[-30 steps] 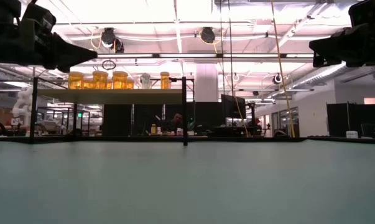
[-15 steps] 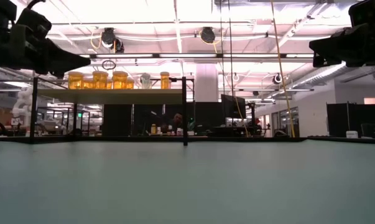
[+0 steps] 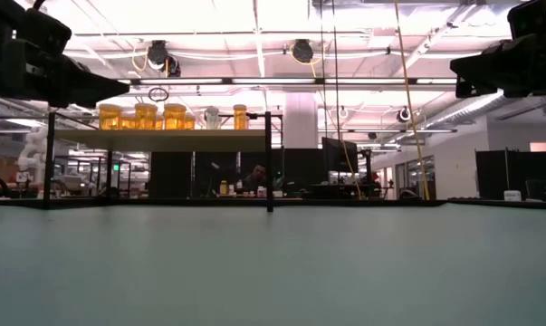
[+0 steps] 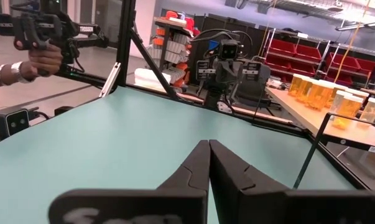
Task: Pick and place medicine bottles onto shelf by color
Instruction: Return to Home Position
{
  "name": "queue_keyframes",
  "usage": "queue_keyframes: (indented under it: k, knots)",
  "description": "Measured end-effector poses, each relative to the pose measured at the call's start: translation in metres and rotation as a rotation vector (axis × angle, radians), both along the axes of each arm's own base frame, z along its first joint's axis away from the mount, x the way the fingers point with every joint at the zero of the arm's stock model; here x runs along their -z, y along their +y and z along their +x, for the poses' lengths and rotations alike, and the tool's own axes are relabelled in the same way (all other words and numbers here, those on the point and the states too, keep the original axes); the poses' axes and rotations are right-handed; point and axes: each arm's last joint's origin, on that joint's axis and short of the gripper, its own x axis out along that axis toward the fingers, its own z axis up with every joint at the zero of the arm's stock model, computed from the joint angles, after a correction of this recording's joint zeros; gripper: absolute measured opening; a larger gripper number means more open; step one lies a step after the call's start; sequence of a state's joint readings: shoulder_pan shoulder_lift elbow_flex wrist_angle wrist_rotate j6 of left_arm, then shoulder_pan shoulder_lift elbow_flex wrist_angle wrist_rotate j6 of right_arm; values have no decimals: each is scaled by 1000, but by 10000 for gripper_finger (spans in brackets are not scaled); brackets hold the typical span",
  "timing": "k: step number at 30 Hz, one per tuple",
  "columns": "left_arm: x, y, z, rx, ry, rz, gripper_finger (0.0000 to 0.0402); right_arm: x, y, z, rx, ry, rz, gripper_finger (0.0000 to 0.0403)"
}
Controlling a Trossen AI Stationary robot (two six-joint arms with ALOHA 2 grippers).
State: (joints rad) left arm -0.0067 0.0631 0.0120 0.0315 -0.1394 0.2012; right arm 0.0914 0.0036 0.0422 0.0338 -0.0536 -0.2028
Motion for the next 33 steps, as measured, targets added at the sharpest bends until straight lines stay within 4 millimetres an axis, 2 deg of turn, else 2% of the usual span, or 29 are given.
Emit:
queue_keyframes:
  k: [13, 24, 33]
  knots:
    - [1, -3, 0, 115, 2, -25, 5, 0, 0, 0, 0, 0, 0, 0]
    - [-16, -3, -7, 113, -63, 28, 3, 0, 0, 0, 0, 0, 0, 0]
    - [-6, -3, -6, 103, 27, -7, 2, 0, 0, 0, 0, 0, 0, 0]
